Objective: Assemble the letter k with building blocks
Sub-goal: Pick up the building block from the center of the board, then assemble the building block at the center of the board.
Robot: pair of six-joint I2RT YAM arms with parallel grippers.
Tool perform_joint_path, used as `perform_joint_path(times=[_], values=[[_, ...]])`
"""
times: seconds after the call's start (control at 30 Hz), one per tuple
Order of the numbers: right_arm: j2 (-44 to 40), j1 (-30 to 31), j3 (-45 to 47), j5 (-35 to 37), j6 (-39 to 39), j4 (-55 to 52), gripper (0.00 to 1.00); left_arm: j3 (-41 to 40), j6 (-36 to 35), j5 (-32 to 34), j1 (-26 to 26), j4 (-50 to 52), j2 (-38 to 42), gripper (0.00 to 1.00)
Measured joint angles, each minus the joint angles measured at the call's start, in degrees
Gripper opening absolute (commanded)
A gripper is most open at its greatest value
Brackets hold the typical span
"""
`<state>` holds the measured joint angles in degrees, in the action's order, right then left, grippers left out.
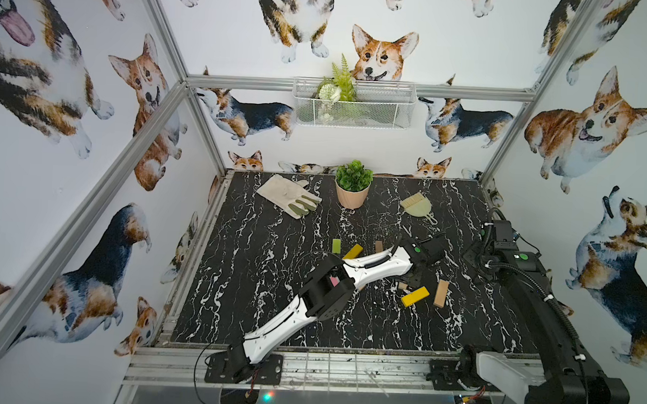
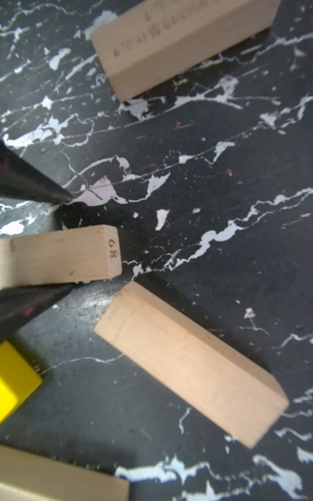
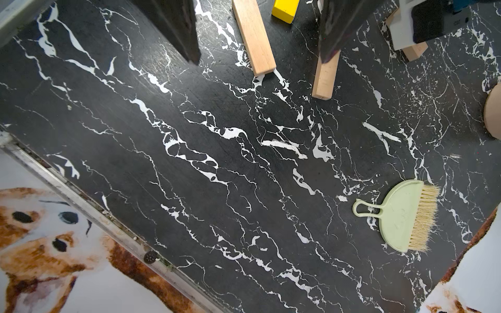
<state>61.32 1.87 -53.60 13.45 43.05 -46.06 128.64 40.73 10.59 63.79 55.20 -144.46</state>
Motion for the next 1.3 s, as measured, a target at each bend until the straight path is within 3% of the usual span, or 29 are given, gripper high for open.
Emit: perform_joint_path(times=[0.17,0.3,0.43,0.67,0.87,1.3], values=[[-0.1,0.0,0.2,-0.2,0.3,0.0,0.71,0.1,0.2,0.2,0.0,0.0,-0.1,0.16],[-0.1,0.0,0.2,-0.2,0.3,0.0,0.72,0.2,0.4,0.3,-0.1,0.2,0.1,0.11],[-0.1,0.0,0.3,-0.5,0.3,0.0,0.72,-2.4,1.5,1.2,-0.7,1.7,2.3,0.11],[0.0,0.0,0.6,-1.3,0.3,0.2,0.72,-13.1,5.7,3.7,-2.6,0.8,13.0,0.12],[0.2,0.0,1.1,-2.0,0.3,0.6,0.72,-20.9,10.1,2.4,-5.5,-1.7,15.4,0.12],[0.7,0.0,1.0,-3.0,0.3,0.9,0.72,-16.7,12.0,-2.4,-7.0,-3.6,10.1,0.13]])
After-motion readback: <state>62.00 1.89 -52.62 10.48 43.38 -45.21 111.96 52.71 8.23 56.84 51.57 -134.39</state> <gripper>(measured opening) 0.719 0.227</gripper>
